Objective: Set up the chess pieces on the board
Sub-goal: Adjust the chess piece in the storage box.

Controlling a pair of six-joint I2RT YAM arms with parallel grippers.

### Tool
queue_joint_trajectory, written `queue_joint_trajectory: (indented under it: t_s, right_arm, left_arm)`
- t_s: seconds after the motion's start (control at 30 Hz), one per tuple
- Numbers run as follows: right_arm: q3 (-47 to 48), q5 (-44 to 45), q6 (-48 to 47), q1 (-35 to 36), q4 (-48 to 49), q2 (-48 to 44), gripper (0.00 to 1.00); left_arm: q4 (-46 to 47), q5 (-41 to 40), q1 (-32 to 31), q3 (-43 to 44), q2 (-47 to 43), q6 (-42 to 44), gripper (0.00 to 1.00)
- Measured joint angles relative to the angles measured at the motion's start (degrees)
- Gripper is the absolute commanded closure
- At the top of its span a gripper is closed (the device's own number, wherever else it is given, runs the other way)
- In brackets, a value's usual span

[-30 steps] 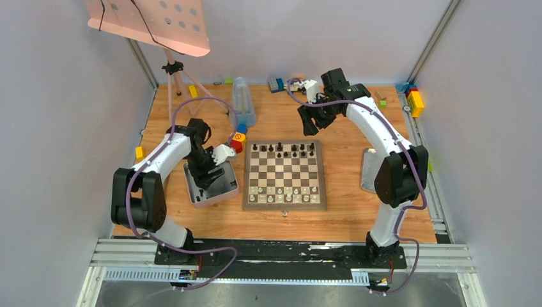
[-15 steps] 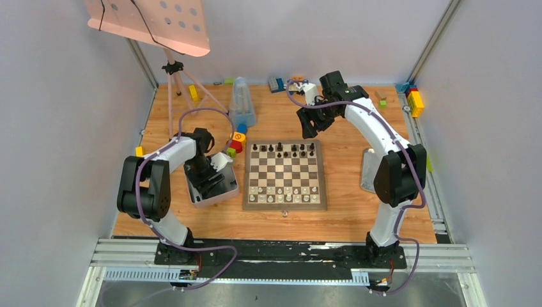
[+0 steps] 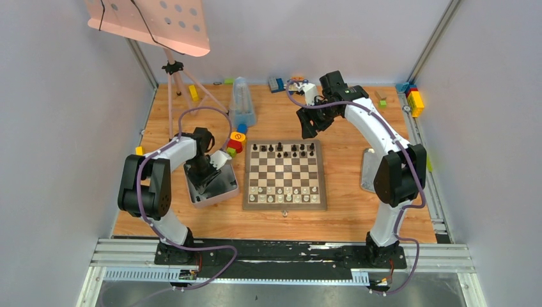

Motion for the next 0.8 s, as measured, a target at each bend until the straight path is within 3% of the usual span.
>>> queue_joint_trajectory:
  t_s: [0.27, 0.8]
  right_arm:
    - [0.0, -0.2, -0.2, 0.0, 0.0, 0.0, 0.41]
    - [0.0, -0.2, -0.2, 0.0, 0.0, 0.0, 0.41]
  left_arm:
    - [2.7, 3.1, 0.0, 1.0, -0.3, -1.1, 0.83]
    - [7.7, 10.6, -0.8, 8.9, 4.2, -0.9, 0.77]
